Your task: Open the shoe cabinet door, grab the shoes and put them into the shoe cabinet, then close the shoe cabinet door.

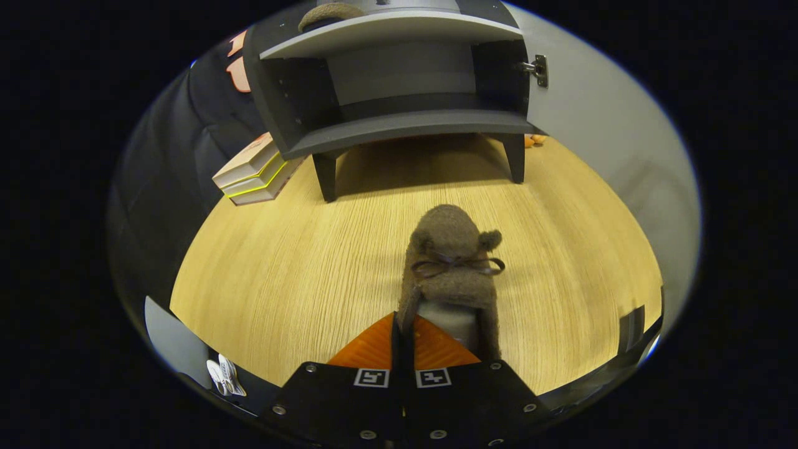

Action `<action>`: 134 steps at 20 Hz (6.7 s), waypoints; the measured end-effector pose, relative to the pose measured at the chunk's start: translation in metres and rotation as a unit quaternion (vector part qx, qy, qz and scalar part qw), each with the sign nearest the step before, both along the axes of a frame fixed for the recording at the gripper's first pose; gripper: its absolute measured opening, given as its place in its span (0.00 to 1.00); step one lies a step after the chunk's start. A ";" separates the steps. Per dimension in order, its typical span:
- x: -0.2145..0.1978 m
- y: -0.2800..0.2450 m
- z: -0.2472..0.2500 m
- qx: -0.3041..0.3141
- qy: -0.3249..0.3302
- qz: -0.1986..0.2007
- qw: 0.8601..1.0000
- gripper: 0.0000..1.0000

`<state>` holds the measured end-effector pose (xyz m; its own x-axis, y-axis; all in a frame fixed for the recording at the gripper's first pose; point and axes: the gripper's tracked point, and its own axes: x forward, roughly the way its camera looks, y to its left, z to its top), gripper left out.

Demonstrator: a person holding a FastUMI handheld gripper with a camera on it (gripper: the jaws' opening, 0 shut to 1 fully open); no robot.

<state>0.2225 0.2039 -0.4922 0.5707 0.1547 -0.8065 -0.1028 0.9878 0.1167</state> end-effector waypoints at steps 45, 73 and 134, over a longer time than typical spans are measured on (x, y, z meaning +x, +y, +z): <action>0.271 -0.002 0.319 -0.056 -0.212 0.035 0.975 0.01; 0.341 0.008 0.324 -0.058 -0.223 0.029 0.973 0.68; -0.047 -0.272 0.404 -0.002 -0.339 -0.058 0.939 0.93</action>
<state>0.1750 -0.0686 -0.0885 0.9661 0.0568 -0.2520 -0.0430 0.9973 0.0600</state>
